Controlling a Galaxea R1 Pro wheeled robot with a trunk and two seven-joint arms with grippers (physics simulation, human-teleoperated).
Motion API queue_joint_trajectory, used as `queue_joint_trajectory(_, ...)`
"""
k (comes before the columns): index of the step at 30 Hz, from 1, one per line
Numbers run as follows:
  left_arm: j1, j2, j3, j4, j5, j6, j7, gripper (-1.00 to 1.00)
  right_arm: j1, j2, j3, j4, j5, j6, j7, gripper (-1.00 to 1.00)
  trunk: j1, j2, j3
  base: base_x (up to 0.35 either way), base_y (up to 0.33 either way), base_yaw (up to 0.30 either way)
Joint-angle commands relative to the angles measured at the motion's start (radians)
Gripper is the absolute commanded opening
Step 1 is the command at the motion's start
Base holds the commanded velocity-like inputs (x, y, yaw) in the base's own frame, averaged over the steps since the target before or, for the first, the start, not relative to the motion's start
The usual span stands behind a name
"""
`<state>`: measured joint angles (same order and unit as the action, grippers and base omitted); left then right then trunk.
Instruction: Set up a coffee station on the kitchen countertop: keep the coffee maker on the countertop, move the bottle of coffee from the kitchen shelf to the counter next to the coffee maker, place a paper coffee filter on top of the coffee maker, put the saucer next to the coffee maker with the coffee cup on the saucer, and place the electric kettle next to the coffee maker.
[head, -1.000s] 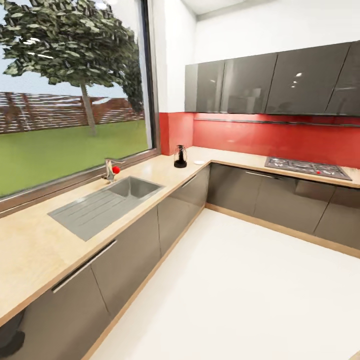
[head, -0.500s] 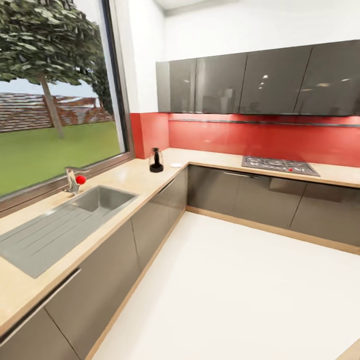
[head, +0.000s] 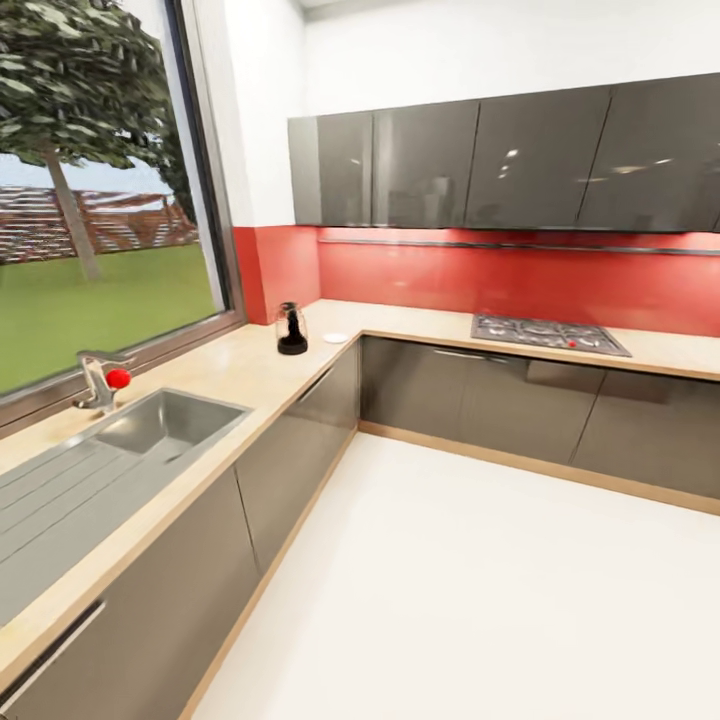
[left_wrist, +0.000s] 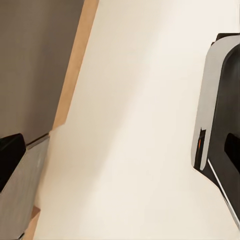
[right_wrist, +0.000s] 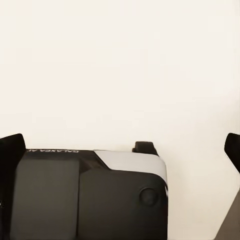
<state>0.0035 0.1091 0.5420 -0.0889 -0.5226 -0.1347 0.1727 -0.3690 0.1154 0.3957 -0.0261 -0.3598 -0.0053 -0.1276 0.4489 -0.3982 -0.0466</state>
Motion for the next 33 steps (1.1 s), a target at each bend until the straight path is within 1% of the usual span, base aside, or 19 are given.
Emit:
queue_joint_trajectory(1, 0.000, 0.000, 0.007, 0.000, -0.010, -0.003, 0.002, 1.00, -0.001, 0.001, 0.008, 0.000, -0.009, -0.001, -0.003, 1.00, 0.001, -0.002, -0.002, 0.337, 0.000, -0.002)
queue_joint_trajectory(3, 0.000, -0.001, 0.007, -0.001, -0.011, -0.003, 0.001, 1.00, -0.001, 0.002, 0.008, 0.000, -0.010, -0.001, -0.003, 1.00, 0.001, -0.002, -0.002, 0.337, 0.000, -0.001)
queue_joint_trajectory(8, 0.000, -0.011, 0.007, -0.003, -0.012, -0.003, 0.001, 1.00, -0.001, 0.002, 0.007, 0.000, -0.013, -0.001, -0.003, 1.00, 0.001, -0.002, -0.002, 0.337, 0.000, 0.000)
queue_joint_trajectory(16, -0.002, -0.014, 0.007, -0.009, -0.010, -0.003, 0.001, 1.00, -0.001, 0.001, 0.006, 0.000, -0.012, -0.001, -0.004, 1.00, 0.001, -0.002, -0.002, 0.337, -0.018, 0.000)
queue_joint_trajectory(27, -0.002, -0.016, 0.007, -0.008, -0.010, -0.003, 0.001, 1.00, -0.001, 0.000, 0.006, 0.000, -0.011, 0.001, -0.006, 1.00, 0.001, -0.002, -0.002, 0.335, -0.130, -0.002)
queue_joint_trajectory(33, -0.002, -0.020, 0.007, -0.009, -0.010, -0.003, 0.001, 1.00, -0.001, 0.001, 0.005, 0.000, -0.011, 0.001, -0.006, 1.00, 0.001, -0.002, -0.002, 0.333, -0.145, -0.166)
